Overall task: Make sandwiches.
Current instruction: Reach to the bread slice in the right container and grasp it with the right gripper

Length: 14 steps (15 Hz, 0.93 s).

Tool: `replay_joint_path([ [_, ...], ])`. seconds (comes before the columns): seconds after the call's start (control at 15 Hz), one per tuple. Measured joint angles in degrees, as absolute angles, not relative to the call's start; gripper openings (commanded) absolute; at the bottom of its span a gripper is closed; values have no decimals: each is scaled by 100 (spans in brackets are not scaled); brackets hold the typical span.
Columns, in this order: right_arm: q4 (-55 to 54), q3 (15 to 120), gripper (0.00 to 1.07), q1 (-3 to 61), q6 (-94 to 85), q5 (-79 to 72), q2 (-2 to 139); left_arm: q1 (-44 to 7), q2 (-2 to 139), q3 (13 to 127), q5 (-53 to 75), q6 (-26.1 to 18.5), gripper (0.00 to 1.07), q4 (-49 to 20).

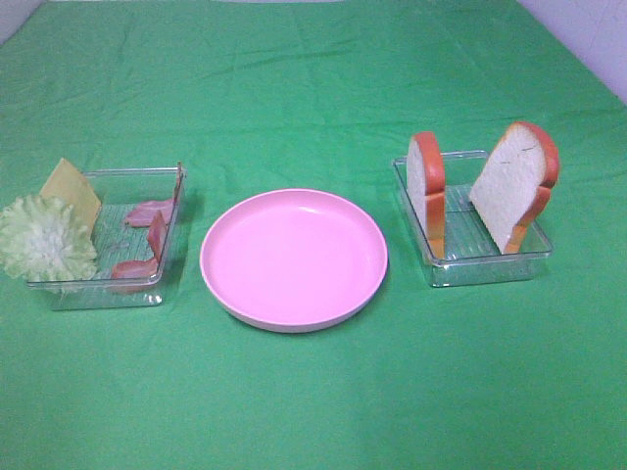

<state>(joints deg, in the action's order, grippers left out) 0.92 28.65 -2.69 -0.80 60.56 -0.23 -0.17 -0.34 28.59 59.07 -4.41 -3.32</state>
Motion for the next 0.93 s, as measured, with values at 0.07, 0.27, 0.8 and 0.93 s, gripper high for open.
replay_joint_path([
  [0.07,92,2865,98,-269,-80,6056,-23,-17,-34,2859,5907,-441,102,-332],
  [0.27,92,2865,98,-269,-80,6056,-23,-17,-34,2859,5907,-441,102,-332],
  [0.8,92,2876,98,-269,-80,6056,40,-17,-34,2859,5907,-441,102,-332],
  [0.93,92,3031,98,-269,-80,5764,447,-17,-34,2859,5907,-441,102,-332],
])
